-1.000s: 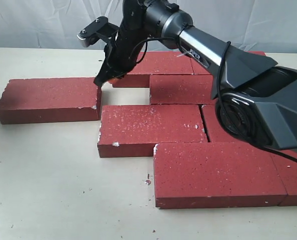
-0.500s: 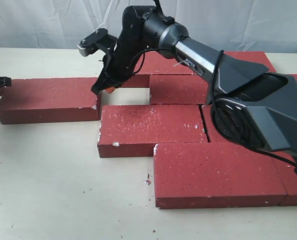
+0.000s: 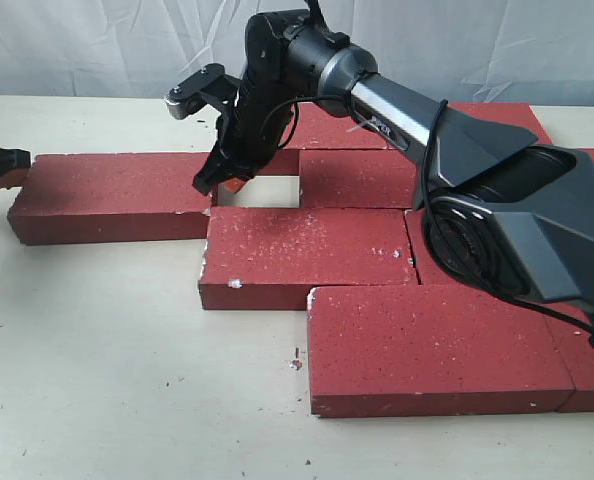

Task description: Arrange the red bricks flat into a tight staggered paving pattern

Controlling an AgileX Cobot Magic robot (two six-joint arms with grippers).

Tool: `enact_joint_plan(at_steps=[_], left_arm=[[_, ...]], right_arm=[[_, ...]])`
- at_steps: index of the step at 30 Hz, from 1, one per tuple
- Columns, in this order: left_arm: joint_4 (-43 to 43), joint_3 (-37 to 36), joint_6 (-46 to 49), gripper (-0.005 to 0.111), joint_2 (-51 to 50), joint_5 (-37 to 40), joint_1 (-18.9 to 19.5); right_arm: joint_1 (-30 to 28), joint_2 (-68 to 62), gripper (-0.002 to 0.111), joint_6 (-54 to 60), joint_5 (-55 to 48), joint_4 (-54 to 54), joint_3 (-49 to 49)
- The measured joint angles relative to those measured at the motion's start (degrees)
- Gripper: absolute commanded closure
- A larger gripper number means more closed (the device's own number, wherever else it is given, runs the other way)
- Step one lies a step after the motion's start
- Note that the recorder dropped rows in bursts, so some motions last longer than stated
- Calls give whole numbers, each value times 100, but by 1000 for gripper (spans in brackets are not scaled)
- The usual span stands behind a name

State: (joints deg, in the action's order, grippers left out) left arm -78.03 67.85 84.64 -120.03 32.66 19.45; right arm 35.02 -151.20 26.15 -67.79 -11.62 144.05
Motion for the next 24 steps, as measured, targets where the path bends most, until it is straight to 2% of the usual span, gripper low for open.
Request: enact_joint_plan(at_steps=[5,19,24], left_arm=[[-8,0,0,107,-4,-359,48],[-8,0,0,107,-4,-305,48],[-8,4,0,107,-4,-305,48]], right_arm=[[11,0,109,103,-183,-222,0],[11,141,109,167,-211,-117,0],[46,547,109,373,-198,-913,0]])
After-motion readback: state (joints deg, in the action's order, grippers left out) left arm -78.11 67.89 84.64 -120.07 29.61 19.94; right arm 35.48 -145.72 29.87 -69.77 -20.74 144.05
